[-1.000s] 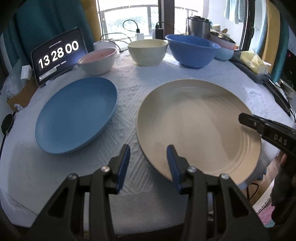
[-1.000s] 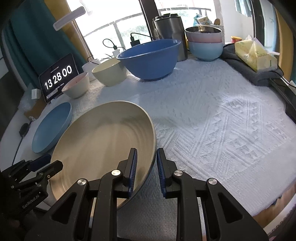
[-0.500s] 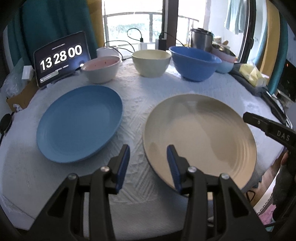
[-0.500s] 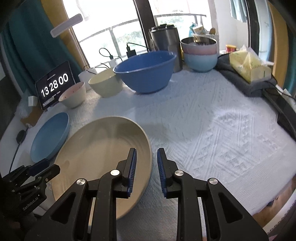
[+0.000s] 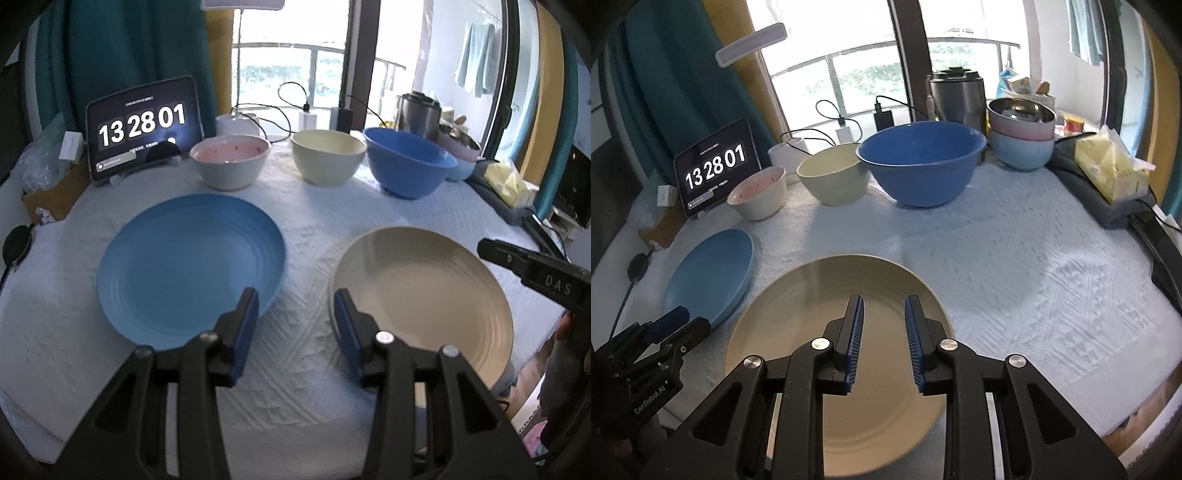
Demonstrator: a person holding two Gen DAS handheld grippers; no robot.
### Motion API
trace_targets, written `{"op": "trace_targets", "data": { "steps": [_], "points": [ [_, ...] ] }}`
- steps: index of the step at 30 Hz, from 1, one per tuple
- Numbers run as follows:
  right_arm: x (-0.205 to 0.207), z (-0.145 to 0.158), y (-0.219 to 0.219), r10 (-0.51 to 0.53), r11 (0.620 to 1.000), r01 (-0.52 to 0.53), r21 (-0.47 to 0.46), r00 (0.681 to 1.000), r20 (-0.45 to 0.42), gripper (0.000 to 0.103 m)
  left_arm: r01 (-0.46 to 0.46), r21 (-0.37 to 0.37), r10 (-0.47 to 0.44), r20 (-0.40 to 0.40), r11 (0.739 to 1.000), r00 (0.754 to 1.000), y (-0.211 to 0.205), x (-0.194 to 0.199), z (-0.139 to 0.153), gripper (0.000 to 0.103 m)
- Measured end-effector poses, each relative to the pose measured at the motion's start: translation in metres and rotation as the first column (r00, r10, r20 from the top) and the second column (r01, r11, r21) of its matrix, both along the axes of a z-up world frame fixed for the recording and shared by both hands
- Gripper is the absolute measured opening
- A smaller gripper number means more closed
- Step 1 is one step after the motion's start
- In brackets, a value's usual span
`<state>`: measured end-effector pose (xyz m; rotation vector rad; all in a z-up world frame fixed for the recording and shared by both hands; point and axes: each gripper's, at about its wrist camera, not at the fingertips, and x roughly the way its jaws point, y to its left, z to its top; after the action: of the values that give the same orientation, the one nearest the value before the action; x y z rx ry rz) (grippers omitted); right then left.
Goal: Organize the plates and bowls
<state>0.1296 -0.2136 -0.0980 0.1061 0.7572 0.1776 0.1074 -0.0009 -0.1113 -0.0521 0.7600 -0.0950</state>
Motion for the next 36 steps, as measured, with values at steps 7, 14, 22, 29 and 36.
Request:
{"op": "trace_targets", "data": {
  "steps": [7,14,22,29,36],
  "points": [
    [0.008,0.004,0.018,0.016,1.000,-0.016,-0.015,1.000,-0.007,0.025,-0.022,-0.028,0.023,0.010,0.999,1.000,0.018,0.005,0.001,0.045],
    [0.019,0.006,0.037,0.041,0.999,-0.042,-0.033,0.999,-0.014,0.025,-0.057,-0.041,0.058,0.022,0.998,0.998,0.041,0.012,0.002,0.046],
    [0.033,0.005,0.066,0.078,0.996,-0.079,-0.039,0.997,-0.026,0.025,-0.091,-0.042,0.092,0.032,0.995,0.995,0.067,0.017,0.005,0.046],
    [0.046,0.004,0.087,0.111,0.993,-0.112,-0.043,0.993,-0.034,0.025,-0.129,-0.041,0.130,0.029,0.991,0.991,0.089,0.021,0.003,0.046],
    [0.057,0.000,0.107,0.136,0.989,-0.139,-0.046,0.989,-0.050,0.025,-0.170,-0.044,0.171,0.022,0.984,0.985,0.113,0.028,0.000,0.046]
  ]
}}
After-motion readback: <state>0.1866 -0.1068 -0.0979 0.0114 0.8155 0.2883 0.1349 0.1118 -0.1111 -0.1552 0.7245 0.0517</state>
